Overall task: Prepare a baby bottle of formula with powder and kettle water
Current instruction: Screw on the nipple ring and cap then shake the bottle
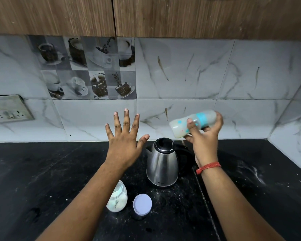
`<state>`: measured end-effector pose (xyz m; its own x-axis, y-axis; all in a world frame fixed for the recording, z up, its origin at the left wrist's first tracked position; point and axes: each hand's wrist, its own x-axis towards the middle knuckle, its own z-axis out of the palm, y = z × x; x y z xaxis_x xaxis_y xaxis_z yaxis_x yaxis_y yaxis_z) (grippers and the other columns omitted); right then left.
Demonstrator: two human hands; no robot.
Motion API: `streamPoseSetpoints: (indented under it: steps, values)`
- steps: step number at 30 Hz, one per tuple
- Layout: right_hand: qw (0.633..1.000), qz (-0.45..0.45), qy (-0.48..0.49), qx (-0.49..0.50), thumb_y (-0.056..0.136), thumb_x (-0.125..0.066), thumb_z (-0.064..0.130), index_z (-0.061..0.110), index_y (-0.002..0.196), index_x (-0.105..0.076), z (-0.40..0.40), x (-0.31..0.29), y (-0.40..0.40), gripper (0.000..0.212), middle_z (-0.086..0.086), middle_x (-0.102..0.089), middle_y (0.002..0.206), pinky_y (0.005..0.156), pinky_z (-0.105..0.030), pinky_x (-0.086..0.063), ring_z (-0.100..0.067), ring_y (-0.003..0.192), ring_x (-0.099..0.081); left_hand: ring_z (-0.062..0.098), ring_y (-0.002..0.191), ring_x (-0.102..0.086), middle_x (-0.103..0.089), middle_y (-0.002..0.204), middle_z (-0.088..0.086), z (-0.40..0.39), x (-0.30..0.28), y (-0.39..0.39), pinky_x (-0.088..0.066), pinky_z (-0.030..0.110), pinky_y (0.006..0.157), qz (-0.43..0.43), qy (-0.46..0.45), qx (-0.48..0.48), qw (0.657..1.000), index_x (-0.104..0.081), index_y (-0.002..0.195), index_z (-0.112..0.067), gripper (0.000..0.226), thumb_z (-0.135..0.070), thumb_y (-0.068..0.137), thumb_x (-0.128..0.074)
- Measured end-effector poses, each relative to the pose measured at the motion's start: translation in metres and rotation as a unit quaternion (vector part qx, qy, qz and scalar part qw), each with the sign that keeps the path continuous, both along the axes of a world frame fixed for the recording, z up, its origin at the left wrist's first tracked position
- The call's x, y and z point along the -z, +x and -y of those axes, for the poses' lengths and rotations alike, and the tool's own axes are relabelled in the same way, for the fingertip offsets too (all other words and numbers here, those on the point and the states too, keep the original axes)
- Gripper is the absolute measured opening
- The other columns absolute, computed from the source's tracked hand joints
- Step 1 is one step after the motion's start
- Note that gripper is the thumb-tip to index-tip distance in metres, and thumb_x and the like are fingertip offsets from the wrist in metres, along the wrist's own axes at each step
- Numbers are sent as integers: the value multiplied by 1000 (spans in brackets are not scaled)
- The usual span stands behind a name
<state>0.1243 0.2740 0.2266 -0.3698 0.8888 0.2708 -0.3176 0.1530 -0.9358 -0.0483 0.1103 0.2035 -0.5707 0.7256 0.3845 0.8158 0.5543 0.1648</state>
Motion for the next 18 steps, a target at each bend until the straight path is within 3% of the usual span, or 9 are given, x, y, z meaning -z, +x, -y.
streamPoseSetpoints:
  steps: [4,7,10,13,16,18]
  values:
    - [995,75,32,-62,83,-83,17,50,140,-34,2,-1,-6,82,-13,-65,117,70,-47,-64,-28,97,-75,34,150,36,34,166,4,-1,0,0,10,66,122,-7,-7,7,1000,22,159,-36,79,-73,92,4]
    - [1000,23,7,-10,86,-81,17,44,142,-31,1,-2,-8,80,-13,-65,116,66,-40,-63,-26,90,-75,34,150,37,34,166,4,-3,0,0,10,67,122,-2,-10,4,1000,25,157,-37,78,-74,90,6]
    - [996,68,43,-33,83,-83,17,49,139,-34,3,-5,-10,81,-11,-67,111,69,-49,-64,-26,90,-75,33,150,37,35,166,4,-3,0,0,9,67,122,-11,-15,9,1000,24,158,-36,79,-74,90,6]
    - [1000,19,14,-6,87,-79,14,42,142,-31,-3,-5,-8,78,-10,-65,113,67,-43,-64,-22,91,-75,33,150,37,35,166,4,-4,-1,-1,11,66,122,-7,-12,5,1000,23,158,-35,79,-73,91,5]
    - [995,78,43,-41,83,-83,17,49,139,-35,-2,-3,-10,81,-13,-66,116,68,-47,-64,-26,92,-76,33,150,37,35,166,4,-4,-1,-3,11,66,122,-14,-15,9,1000,22,159,-35,79,-73,92,4]
    - [1000,23,13,8,85,-81,17,44,141,-32,-5,0,-9,79,-12,-65,118,69,-46,-64,-23,93,-75,33,150,37,36,166,3,-6,-1,-3,12,65,122,-11,-15,9,1000,23,159,-35,78,-73,92,4]
